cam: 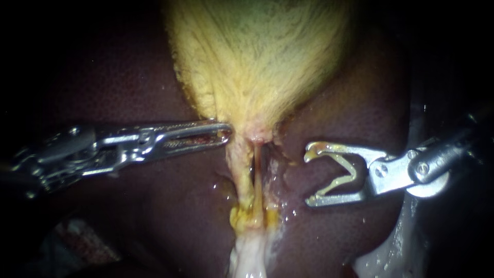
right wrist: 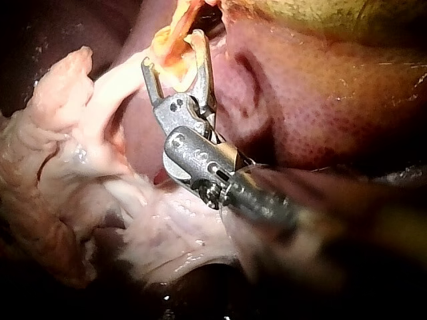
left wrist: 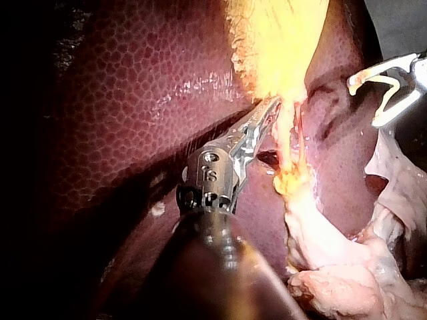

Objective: Clipping first clip left tube

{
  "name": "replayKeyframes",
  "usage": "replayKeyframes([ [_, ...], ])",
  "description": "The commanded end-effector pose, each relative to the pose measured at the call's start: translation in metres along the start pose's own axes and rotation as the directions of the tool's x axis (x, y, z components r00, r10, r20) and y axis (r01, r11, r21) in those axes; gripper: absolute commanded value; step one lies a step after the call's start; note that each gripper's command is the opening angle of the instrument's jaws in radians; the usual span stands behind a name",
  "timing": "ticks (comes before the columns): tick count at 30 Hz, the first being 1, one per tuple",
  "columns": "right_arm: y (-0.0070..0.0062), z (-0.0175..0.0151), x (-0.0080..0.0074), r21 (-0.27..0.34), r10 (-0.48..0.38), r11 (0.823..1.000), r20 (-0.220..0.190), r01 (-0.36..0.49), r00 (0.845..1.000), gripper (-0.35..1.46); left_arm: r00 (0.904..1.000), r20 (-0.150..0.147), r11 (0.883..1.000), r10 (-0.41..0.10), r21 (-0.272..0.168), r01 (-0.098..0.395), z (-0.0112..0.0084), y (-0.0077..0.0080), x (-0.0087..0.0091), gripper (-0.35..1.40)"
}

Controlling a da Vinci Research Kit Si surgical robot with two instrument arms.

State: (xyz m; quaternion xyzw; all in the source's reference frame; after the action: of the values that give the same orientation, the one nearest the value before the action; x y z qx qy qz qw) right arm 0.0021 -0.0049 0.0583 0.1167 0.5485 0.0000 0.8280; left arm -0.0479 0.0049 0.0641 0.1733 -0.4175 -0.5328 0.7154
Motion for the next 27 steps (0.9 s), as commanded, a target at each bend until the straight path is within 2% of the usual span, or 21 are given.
replayKeyframes([
  [1,-0.0001,0.0003,0.0,0.002,0.0,1.0,-0.001,0.0,1.0,0.6,1.0,-0.001,1.0,0.001,0.002,-0.001,-0.0003,0.0,-0.0001,-0.35],
  [5,-0.0006,0.002,-0.0003,0.013,-0.005,1.0,-0.005,0.005,1.0,0.6,1.0,-0.006,1.0,0.0,0.011,0.0,-0.0014,0.0002,-0.0003,-0.35],
  [13,-0.0019,0.0072,-0.001,0.037,0.008,0.999,-0.014,-0.008,1.0,0.6,1.0,0.004,1.0,0.002,-0.015,-0.002,-0.0043,0.0016,-0.0005,-0.35],
  [17,-0.0023,0.0103,-0.0015,0.053,0.023,0.998,-0.018,-0.022,1.0,0.6,0.9999,0.006,1.0,0.008,-0.02,-0.008,-0.0051,0.0019,-0.0005,-0.35],
  [22,-0.0024,0.0128,-0.0024,0.068,0.042,0.997,-0.021,-0.041,0.999,0.6,1.0,0.006,1.0,0.008,-0.021,-0.008,-0.0055,0.0017,-0.0005,-0.35],
  [27,-0.0018,0.0143,-0.0037,0.063,0.061,0.996,-0.017,-0.06,0.998,0.6,1.0,0.006,1.0,0.007,-0.022,-0.006,-0.0056,0.0013,-0.0005,-0.35],
])
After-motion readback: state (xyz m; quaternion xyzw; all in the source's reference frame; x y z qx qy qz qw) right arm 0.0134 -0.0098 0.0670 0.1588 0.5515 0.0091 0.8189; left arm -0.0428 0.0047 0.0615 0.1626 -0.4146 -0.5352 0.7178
